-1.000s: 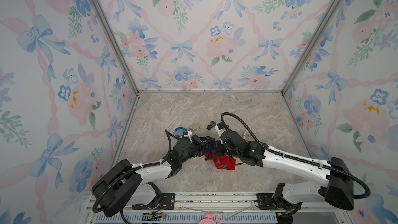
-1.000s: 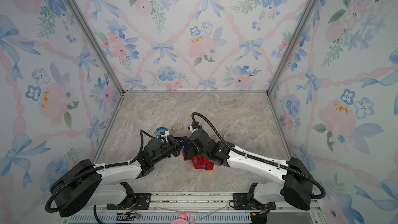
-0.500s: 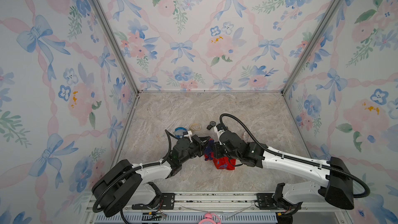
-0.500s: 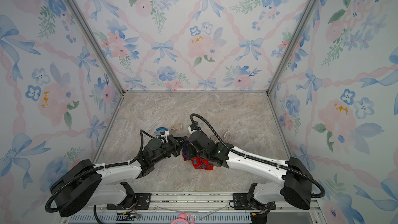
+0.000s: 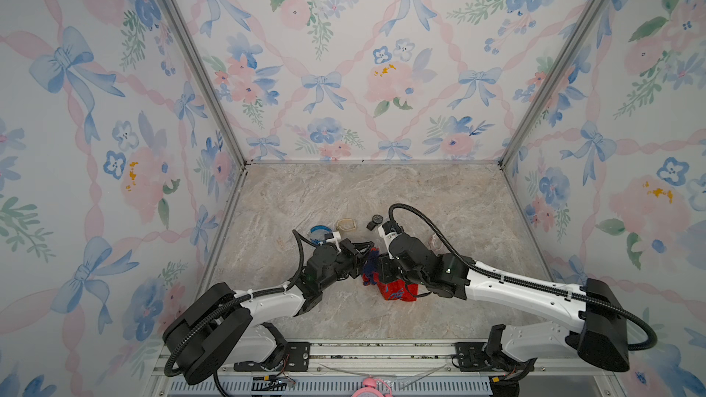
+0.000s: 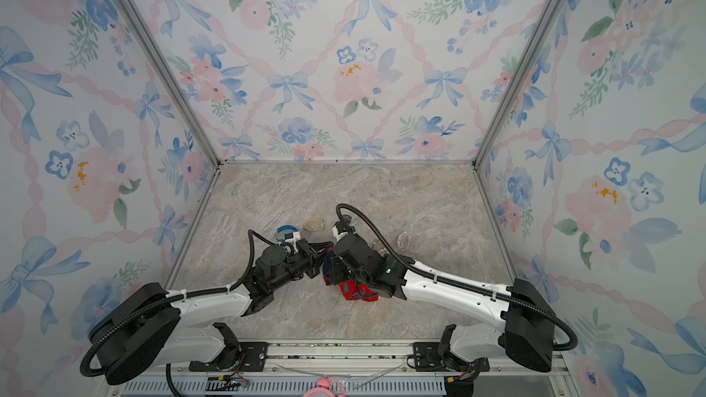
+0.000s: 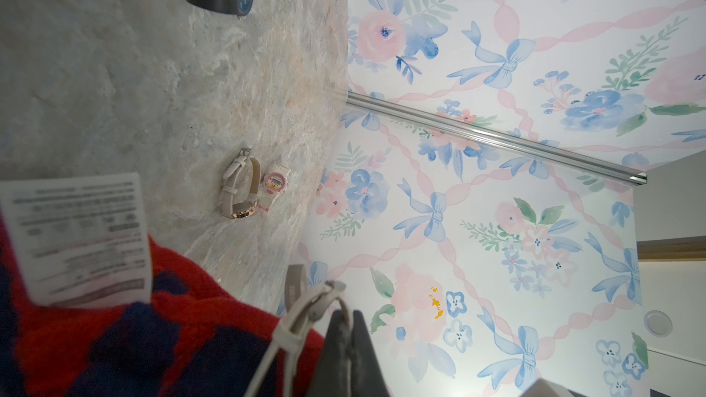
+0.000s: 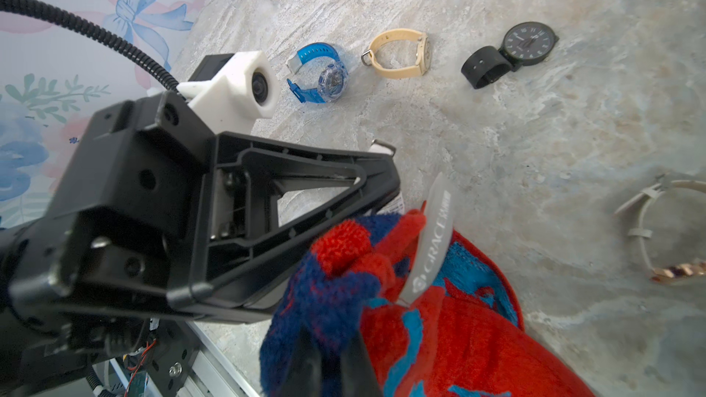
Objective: Wipe the watch dial
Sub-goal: Wipe the dirt from the watch dial.
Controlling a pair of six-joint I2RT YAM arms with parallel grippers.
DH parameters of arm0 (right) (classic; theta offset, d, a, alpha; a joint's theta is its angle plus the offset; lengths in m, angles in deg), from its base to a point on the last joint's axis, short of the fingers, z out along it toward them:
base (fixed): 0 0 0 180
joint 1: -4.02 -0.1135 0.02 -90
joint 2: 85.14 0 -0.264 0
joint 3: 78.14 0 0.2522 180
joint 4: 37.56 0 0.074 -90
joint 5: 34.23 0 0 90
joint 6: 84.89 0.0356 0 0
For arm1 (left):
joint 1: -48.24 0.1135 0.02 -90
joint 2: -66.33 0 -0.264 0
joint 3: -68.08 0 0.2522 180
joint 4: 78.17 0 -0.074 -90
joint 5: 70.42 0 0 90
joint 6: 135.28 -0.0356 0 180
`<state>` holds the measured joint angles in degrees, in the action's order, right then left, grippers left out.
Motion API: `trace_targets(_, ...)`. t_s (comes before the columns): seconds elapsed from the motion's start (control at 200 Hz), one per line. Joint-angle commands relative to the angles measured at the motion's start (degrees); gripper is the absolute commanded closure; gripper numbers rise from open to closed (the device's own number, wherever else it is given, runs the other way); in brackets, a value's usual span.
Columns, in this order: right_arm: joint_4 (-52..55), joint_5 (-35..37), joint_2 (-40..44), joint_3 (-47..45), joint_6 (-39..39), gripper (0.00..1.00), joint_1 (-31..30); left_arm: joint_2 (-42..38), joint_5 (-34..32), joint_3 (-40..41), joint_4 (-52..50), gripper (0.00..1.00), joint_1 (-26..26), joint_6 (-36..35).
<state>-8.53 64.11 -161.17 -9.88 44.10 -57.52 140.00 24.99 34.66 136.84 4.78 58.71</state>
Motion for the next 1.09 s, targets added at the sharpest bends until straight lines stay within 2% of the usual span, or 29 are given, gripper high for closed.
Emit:
trace_targets(0.0, -2.5, 0.1, 1.3, -0.7, 0.5, 1.00, 1.6, -0.5, 0.8, 0.0, 1.6, 1.00, -0.3, -0.7)
trace_targets(0.25, -1.4, -0.3, 0.6, 1.3, -0.1, 1.00, -0.4, -0.5, 0.5, 0.2, 1.6, 1.00, -0.4, -0.7)
trace_targets(0.465, -2.6, -0.6, 2.6, -1.6, 0.8, 1.00, 2.7, -0.7, 0.6, 0.1, 1.6, 1.00, -0.5, -0.8)
trace_targets(0.69, -2.0, -0.9, -0.7, 1.8, 0.8, 1.00, -2.1, -0.3, 0.7, -0.2, 1.6, 1.00, -0.5, -0.8)
trace_targets(0.935, -2.5, -1.0, 2.4, -1.9, 0.6, 1.00, 3.3, -1.4, 0.5, 0.7, 1.5, 1.00, -0.3, -0.6)
trace_targets(1.09, -1.9, -1.5, 1.5, -0.6, 1.0, 1.00, 0.5, -1.1, 0.6, 0.4, 1.4, 1.00, -0.2, -0.9)
